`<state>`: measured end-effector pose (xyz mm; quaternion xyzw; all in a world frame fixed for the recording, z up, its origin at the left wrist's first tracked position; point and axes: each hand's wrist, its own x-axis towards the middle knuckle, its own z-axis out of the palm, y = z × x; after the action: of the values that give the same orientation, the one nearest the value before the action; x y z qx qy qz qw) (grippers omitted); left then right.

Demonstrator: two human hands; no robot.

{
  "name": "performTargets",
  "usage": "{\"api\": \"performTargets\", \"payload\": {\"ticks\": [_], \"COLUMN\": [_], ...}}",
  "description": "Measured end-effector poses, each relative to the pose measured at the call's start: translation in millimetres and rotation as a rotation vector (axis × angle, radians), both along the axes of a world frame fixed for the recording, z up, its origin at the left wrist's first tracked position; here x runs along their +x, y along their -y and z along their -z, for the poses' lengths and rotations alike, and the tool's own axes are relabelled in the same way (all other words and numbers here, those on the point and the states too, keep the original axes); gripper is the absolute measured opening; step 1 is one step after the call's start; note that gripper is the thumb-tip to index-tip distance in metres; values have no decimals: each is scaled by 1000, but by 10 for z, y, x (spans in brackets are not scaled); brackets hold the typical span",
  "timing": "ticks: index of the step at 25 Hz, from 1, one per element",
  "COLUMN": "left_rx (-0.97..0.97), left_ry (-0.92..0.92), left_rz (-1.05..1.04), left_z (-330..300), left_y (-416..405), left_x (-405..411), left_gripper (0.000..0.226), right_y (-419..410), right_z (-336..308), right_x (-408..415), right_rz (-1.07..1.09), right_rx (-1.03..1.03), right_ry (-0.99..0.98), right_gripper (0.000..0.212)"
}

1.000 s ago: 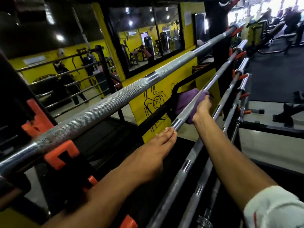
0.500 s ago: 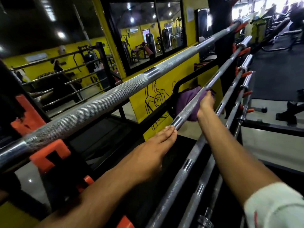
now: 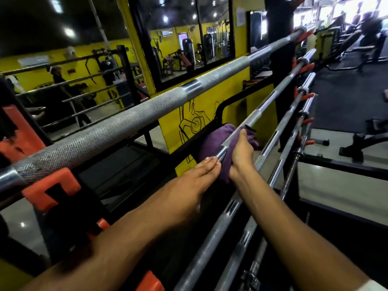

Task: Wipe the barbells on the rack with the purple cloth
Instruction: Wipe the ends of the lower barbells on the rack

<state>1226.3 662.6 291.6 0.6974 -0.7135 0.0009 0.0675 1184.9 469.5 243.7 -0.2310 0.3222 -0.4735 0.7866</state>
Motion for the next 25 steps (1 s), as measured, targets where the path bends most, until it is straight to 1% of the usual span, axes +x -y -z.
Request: {"api": "performTargets", "payload": {"ticks": [2, 5, 10, 11, 14, 16, 19, 21, 23, 25], "left_rx": [-7, -22, -26, -29, -34, -31, -35, 17, 65, 29], "left_ry": [11, 26, 45, 44, 53, 61, 34, 16, 25, 97], "left_rz": [3, 0, -24, -18, -5, 2, 30, 30, 60, 59], "left_z": [14, 22, -2, 0, -2, 5, -10, -35, -82, -167], "left_y": [-12, -13, -16, -12, 7, 31, 50, -84, -401, -870], "left_x": [2, 22, -32, -32, -13, 4, 7, 79, 197, 228], "left_gripper": [83, 83, 80, 78, 74, 72, 64, 65, 65, 54], "right_y": [235, 632, 1007, 986, 669, 302, -180, -349, -444, -485], "right_z": [-73, -129, -328, -324, -169, -34, 84, 188, 209, 125], "right_x": [2, 22, -130, -131, -70, -79, -234, -335, -363, -267], "right_rz": [45, 83, 137, 129, 51, -30, -110, -106, -121, -123], "right_rx": [-2, -13, -70, -68, -86, -122, -147, -121, -58, -25], "right_ry": [35, 12, -48, -80, -175, -186, -154, -75, 25, 75], "right_gripper": [32, 26, 25, 26, 45, 45, 47, 43, 40, 40]}}
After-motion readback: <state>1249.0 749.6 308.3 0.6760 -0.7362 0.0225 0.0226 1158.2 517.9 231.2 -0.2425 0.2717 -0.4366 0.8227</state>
